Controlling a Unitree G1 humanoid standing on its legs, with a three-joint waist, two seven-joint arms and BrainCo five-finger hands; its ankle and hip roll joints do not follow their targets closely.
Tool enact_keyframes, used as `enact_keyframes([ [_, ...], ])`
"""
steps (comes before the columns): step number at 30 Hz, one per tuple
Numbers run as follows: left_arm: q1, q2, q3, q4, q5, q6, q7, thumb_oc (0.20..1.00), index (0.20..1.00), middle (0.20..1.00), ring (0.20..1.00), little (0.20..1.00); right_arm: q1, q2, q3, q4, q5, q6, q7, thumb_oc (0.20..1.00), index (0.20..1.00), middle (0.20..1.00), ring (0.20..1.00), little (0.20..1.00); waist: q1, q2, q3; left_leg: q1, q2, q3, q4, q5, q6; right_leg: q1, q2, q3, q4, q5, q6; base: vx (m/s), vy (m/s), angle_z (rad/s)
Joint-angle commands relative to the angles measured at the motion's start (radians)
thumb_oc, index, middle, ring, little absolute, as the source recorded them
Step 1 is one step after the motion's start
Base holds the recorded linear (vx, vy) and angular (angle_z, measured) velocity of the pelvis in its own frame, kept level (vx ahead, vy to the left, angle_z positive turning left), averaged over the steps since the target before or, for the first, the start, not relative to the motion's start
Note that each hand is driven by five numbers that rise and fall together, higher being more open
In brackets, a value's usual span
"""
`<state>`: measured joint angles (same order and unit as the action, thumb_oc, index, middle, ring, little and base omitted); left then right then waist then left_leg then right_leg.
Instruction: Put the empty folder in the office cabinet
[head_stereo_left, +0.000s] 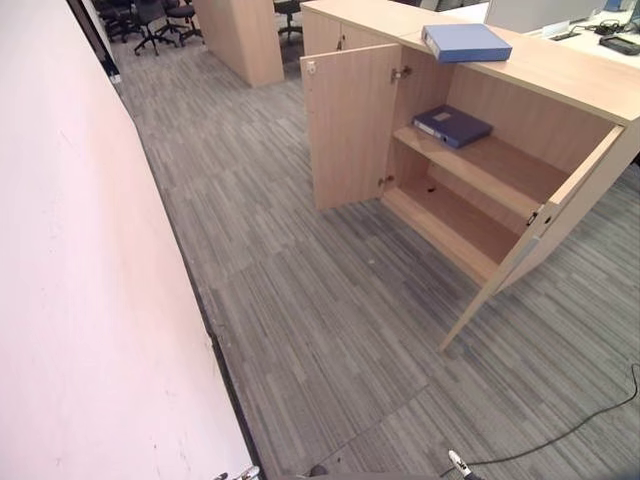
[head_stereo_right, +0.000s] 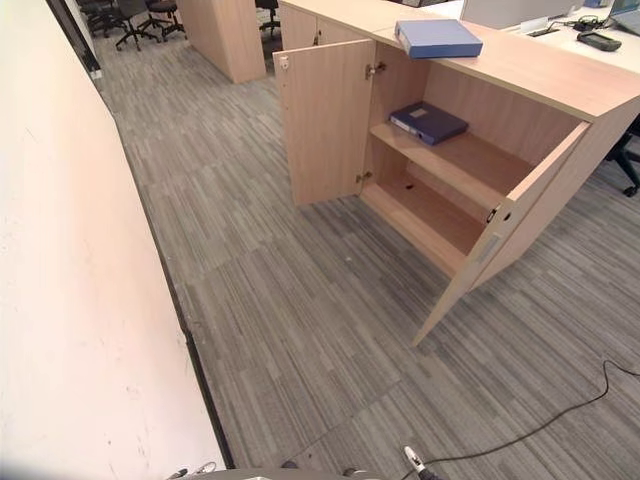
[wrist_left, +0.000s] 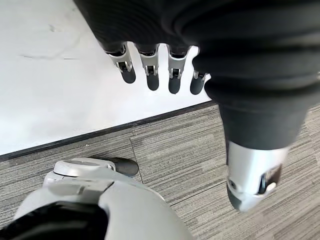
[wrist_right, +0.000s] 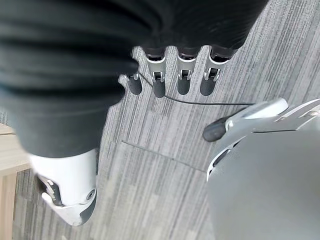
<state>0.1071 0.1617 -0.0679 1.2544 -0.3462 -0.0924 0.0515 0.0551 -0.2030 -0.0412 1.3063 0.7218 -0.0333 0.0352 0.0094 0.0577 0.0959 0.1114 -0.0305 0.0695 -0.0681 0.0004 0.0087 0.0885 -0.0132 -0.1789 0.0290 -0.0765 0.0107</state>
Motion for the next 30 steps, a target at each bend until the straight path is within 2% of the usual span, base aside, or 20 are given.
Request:
enact_keyframes([
  [1, -0.062, -0.004, 0.025, 0.055, -0.021, -0.019, -0.005, 1.000, 1.000, 1.000, 1.000, 1.000, -0.060, -0.012, -0.004, 0.029, -0.045, -0.003, 0.015, 1.000, 1.000, 1.000, 1.000, 1.000, 0.019, -0.014, 0.014, -0.014, -0.072, 0.001, -0.019, -0.057, 0.013, -0.070, -0.220, -0.033, 0.019, 0.178, 0.166, -0.04, 0.188, 0.00],
  [2, -0.064, -0.004, 0.024, 0.056, -0.020, -0.019, -0.003, 1.000, 1.000, 1.000, 1.000, 1.000, -0.063, -0.014, -0.005, 0.026, -0.047, -0.001, 0.013, 1.000, 1.000, 1.000, 1.000, 1.000, 0.017, -0.011, 0.021, -0.011, -0.083, -0.005, -0.019, -0.059, 0.018, -0.088, -0.248, -0.034, 0.064, 0.192, 0.163, -0.02, 0.128, 0.05],
  [3, -0.065, -0.004, 0.024, 0.056, -0.020, -0.019, -0.003, 1.000, 1.000, 1.000, 1.000, 1.000, -0.063, -0.014, -0.005, 0.026, -0.047, -0.001, 0.012, 1.000, 1.000, 1.000, 1.000, 1.000, 0.017, -0.012, 0.021, -0.012, -0.085, -0.005, -0.019, -0.058, 0.019, -0.091, -0.250, -0.033, 0.068, 0.190, 0.164, 0.01, 0.156, 0.14],
  [4, -0.072, 0.003, 0.017, 0.060, -0.009, -0.020, -0.003, 1.000, 1.000, 1.000, 1.000, 1.000, -0.068, -0.014, -0.003, 0.017, -0.049, -0.005, 0.013, 1.000, 1.000, 1.000, 1.000, 1.000, 0.013, -0.014, 0.034, -0.007, -0.103, -0.019, -0.019, -0.064, 0.024, -0.133, -0.294, -0.050, 0.134, 0.246, 0.150, 0.03, 0.104, 0.24],
  [5, -0.075, 0.007, 0.015, 0.063, -0.004, -0.021, -0.002, 1.000, 1.000, 1.000, 1.000, 1.000, -0.071, -0.013, 0.001, 0.016, -0.049, -0.009, 0.011, 1.000, 1.000, 1.000, 1.000, 1.000, 0.012, -0.017, 0.038, -0.003, -0.104, -0.023, -0.019, -0.069, 0.025, -0.154, -0.300, -0.063, 0.141, 0.264, 0.139, 0.05, 0.092, 0.29],
  [6, -0.077, 0.010, 0.015, 0.062, -0.003, -0.022, -0.002, 1.000, 1.000, 1.000, 1.000, 1.000, -0.075, -0.014, 0.004, 0.013, -0.048, -0.013, 0.011, 1.000, 1.000, 1.000, 1.000, 1.000, 0.008, -0.015, 0.045, 0.002, -0.101, -0.026, -0.019, -0.071, 0.025, -0.182, -0.288, -0.071, 0.130, 0.271, 0.132, 0.06, -0.026, 0.17],
  [8, -0.083, 0.016, 0.014, 0.057, -0.009, -0.021, -0.006, 1.000, 1.000, 1.000, 1.000, 1.000, -0.087, -0.015, 0.012, 0.005, -0.047, -0.011, 0.013, 1.000, 1.000, 1.000, 1.000, 1.000, -0.010, -0.012, 0.066, 0.022, -0.095, -0.042, -0.019, -0.073, 0.026, -0.254, -0.231, -0.049, 0.088, 0.270, 0.130, 0.06, -0.039, 0.01],
  [9, -0.084, 0.015, 0.015, 0.057, -0.009, -0.021, -0.006, 1.000, 1.000, 1.000, 1.000, 1.000, -0.088, -0.015, 0.013, 0.006, -0.046, -0.011, 0.013, 1.000, 1.000, 1.000, 1.000, 1.000, -0.008, -0.009, 0.068, 0.025, -0.091, -0.040, -0.019, -0.077, 0.025, -0.253, -0.226, -0.047, 0.089, 0.268, 0.129, 0.16, -0.021, 0.01],
  [10, -0.087, 0.018, 0.014, 0.055, -0.006, -0.017, -0.009, 1.000, 1.000, 1.000, 1.000, 1.000, -0.096, -0.016, 0.022, 0.007, -0.043, -0.006, 0.014, 1.000, 1.000, 1.000, 1.000, 1.000, -0.031, -0.018, 0.086, 0.064, -0.100, -0.065, -0.019, -0.088, 0.033, -0.323, -0.156, -0.007, 0.048, 0.295, 0.140, 0.22, -0.017, 0.12],
  [12, -0.089, 0.021, 0.017, 0.060, 0.007, -0.016, -0.010, 1.000, 1.000, 1.000, 1.000, 1.000, -0.098, -0.016, 0.025, 0.011, -0.038, -0.005, 0.015, 1.000, 1.000, 1.000, 1.000, 1.000, -0.059, -0.038, 0.091, 0.102, -0.120, -0.099, -0.019, -0.110, 0.038, -0.369, -0.084, 0.029, -0.035, 0.333, 0.163, 0.29, -0.015, 0.16],
  [13, -0.089, 0.021, 0.019, 0.061, 0.013, -0.016, -0.013, 1.000, 1.000, 1.000, 1.000, 1.000, -0.097, -0.017, 0.025, 0.012, -0.037, -0.005, 0.016, 1.000, 1.000, 1.000, 1.000, 1.000, -0.067, -0.036, 0.091, 0.116, -0.119, -0.114, -0.019, -0.124, 0.038, -0.364, -0.058, 0.038, -0.075, 0.343, 0.169, 0.25, -0.027, 0.40],
  [14, -0.090, 0.020, 0.020, 0.063, 0.017, -0.017, -0.014, 1.000, 1.000, 1.000, 1.000, 1.000, -0.096, -0.019, 0.022, 0.016, -0.036, -0.004, 0.017, 1.000, 1.000, 1.000, 1.000, 1.000, -0.075, -0.041, 0.088, 0.124, -0.125, -0.128, -0.019, -0.132, 0.039, -0.370, -0.045, 0.054, -0.091, 0.350, 0.174, 0.23, -0.062, 0.75],
  [17, -0.084, 0.013, 0.025, 0.071, 0.022, -0.022, -0.013, 1.000, 1.000, 1.000, 1.000, 1.000, -0.081, -0.024, 0.018, 0.027, -0.029, -0.006, 0.021, 1.000, 1.000, 1.000, 1.000, 1.000, -0.080, -0.043, 0.053, 0.138, -0.125, -0.144, -0.019, -0.170, 0.039, -0.344, -0.044, 0.063, -0.116, 0.358, 0.157, 0.21, -0.099, 0.89],
  [21, -0.079, 0.003, 0.027, 0.074, 0.011, -0.021, -0.009, 1.000, 1.000, 1.000, 1.000, 1.000, -0.068, -0.026, 0.014, 0.024, -0.018, -0.007, 0.028, 1.000, 1.000, 1.000, 1.000, 1.000, -0.091, -0.029, 0.011, 0.169, -0.068, -0.157, -0.019, -0.197, 0.024, -0.322, -0.032, 0.049, -0.109, 0.348, 0.140, 0.29, -0.170, 0.19],
  [24, -0.086, 0.002, 0.014, 0.065, 0.008, -0.024, -0.008, 1.000, 1.000, 1.000, 1.000, 1.000, -0.065, -0.032, 0.012, 0.021, -0.016, -0.007, 0.035, 1.000, 1.000, 1.000, 1.000, 1.000, -0.096, -0.021, 0.000, 0.189, -0.017, -0.157, -0.019, -0.199, -0.009, -0.301, -0.018, 0.035, -0.095, 0.315, 0.119, 0.29, -0.186, 0.46],
  [26, -0.094, 0.006, 0.007, 0.057, 0.009, -0.027, -0.005, 1.000, 1.000, 1.000, 1.000, 1.000, -0.064, -0.040, 0.015, 0.021, -0.015, -0.007, 0.035, 1.000, 1.000, 1.000, 1.000, 1.000, -0.101, -0.017, -0.005, 0.200, 0.015, -0.153, -0.019, -0.173, -0.035, -0.285, -0.003, 0.033, -0.090, 0.293, 0.106, 0.24, -0.172, 0.36],
  [30, -0.106, 0.009, 0.002, 0.041, -0.007, -0.033, 0.003, 1.000, 1.000, 1.000, 1.000, 1.000, -0.061, -0.044, 0.017, 0.023, -0.007, -0.007, 0.039, 1.000, 1.000, 1.000, 1.000, 1.000, -0.103, -0.017, -0.008, 0.181, 0.060, -0.138, 0.066, -0.123, -0.078, -0.254, 0.018, 0.028, -0.080, 0.251, 0.086, 0.16, -0.134, 0.20],
])
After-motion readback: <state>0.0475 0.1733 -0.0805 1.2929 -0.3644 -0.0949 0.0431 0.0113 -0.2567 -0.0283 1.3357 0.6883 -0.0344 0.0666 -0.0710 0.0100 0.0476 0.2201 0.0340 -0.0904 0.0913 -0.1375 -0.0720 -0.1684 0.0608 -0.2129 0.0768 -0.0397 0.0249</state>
